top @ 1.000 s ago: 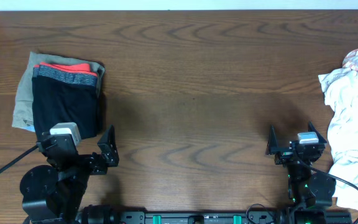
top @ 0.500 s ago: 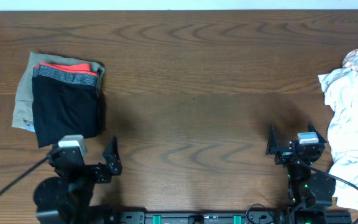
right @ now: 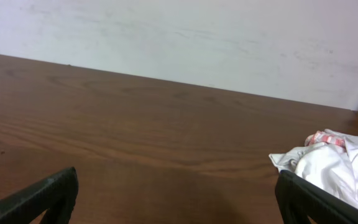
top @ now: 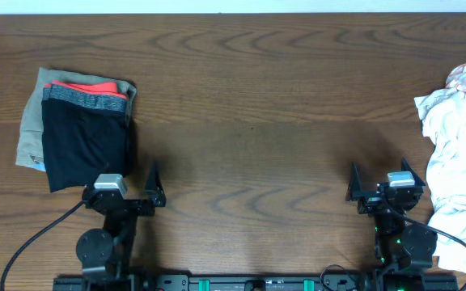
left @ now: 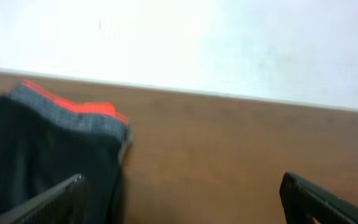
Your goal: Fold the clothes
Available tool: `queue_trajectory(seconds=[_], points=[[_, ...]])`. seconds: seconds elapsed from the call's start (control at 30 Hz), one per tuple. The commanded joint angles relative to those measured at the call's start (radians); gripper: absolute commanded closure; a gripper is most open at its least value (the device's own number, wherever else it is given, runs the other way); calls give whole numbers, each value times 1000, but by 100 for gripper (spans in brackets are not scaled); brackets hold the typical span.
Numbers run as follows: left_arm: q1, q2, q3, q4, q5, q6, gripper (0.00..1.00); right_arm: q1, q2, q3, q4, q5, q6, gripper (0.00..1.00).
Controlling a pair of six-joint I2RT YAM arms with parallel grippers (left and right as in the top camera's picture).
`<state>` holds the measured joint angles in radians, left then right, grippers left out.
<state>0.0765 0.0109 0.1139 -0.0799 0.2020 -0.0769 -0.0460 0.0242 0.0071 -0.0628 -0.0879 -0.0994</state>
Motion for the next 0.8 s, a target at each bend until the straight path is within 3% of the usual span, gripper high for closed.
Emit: queue_trajectory(seconds=[0.0,0.77], points=[[-5,-9,-82,92,-13,13,2,12,-3,-1,-5,9,-14,1],[-6,-7,-110,29,-24,16,2,12,-3,-1,-5,10,-14,1]])
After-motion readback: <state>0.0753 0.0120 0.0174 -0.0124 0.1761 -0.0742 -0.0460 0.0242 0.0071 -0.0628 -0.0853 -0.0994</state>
